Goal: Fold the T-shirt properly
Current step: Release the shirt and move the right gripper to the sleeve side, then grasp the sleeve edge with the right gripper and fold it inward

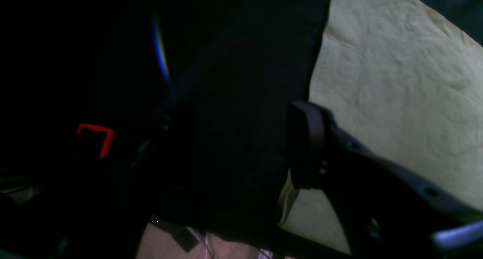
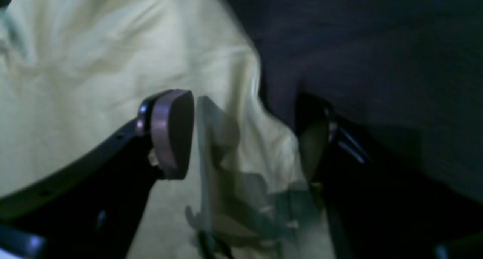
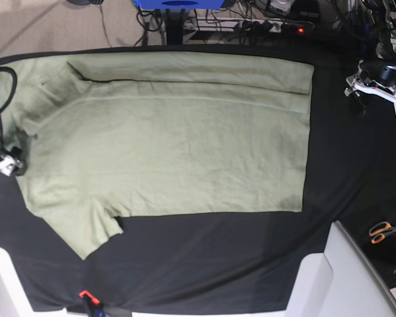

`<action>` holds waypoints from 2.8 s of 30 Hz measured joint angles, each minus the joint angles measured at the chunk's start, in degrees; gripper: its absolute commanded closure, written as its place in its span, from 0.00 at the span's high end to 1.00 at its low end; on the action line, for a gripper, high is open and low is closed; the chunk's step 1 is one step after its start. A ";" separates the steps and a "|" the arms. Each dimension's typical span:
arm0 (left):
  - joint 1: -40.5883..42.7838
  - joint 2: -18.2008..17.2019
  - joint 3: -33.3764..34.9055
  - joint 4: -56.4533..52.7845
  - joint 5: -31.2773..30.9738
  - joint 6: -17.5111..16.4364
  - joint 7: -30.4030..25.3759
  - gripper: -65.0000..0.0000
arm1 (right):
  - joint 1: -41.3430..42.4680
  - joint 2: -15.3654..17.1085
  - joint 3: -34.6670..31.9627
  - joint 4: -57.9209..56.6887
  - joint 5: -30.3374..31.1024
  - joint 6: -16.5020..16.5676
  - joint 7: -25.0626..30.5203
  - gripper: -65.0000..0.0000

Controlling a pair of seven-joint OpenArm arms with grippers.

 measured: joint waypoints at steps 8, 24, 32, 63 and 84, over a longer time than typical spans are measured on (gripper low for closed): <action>0.00 0.13 0.15 0.00 -0.02 -0.02 0.00 0.53 | -0.52 -0.17 -0.24 -0.02 -0.11 0.17 0.81 0.02; -0.44 0.17 2.54 -0.04 0.00 0.02 0.17 0.53 | -13.00 -2.69 10.99 27.41 0.11 0.24 -18.95 0.01; -0.46 0.11 2.54 -0.04 -0.02 0.00 0.20 0.53 | -20.72 -6.88 17.29 43.89 0.00 0.11 -30.36 0.02; -1.09 1.38 5.99 -0.09 7.15 0.00 -0.20 0.53 | 5.05 -5.79 17.07 6.97 -19.91 0.00 -18.16 0.73; -2.73 1.38 6.21 -0.57 7.58 -0.02 0.02 0.54 | 5.66 -6.45 16.94 2.95 -24.57 0.02 -11.08 0.20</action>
